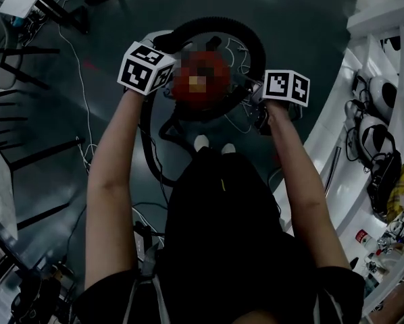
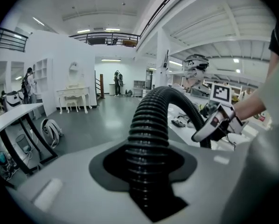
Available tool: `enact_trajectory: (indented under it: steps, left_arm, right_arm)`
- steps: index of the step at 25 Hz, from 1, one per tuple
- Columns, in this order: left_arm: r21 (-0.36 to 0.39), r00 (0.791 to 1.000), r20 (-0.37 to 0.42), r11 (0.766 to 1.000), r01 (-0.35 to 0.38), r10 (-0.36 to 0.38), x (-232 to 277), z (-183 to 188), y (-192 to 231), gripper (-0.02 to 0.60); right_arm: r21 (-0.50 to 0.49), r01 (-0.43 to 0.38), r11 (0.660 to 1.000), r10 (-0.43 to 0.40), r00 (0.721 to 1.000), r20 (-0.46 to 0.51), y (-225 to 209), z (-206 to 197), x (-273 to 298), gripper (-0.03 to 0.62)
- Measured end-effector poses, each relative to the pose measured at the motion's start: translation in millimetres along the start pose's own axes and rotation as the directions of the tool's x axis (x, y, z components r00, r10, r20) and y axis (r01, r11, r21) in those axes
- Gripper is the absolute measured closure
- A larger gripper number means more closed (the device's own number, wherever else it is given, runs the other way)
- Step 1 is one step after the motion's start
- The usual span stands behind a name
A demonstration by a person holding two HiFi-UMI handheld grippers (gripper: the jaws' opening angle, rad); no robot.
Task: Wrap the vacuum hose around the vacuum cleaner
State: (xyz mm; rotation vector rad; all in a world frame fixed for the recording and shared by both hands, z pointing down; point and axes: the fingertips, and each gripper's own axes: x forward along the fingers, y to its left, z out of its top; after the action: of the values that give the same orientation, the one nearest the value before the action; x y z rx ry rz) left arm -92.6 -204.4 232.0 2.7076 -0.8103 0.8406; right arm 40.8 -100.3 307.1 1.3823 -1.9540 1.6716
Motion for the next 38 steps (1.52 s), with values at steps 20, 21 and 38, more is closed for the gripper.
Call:
enact_trajectory:
  steps: [20,21,38]
  left_arm:
    - [-0.269,0.968,-0.234,0.95,-0.158,0.095,8,-202,13,0.268]
    - [-0.278,0.962,-0.249,0.943,-0.183,0.113,14,-214,16,0.267]
    - [-0.221,0.918,-0.294,0.916,-0.336,0.266,122,-275,87,0.279]
  right_arm:
    - [0.154,0.088,0.984,-0.075,0.993,-0.086,-86,22,44,0.416]
    - [0.147,0.089,0.985,-0.076,0.993,-0.095,-89,22,48,0.416]
    - [0.028,0.079,0.996,-0.071,0.973,-0.218,-152,20,111,0.416]
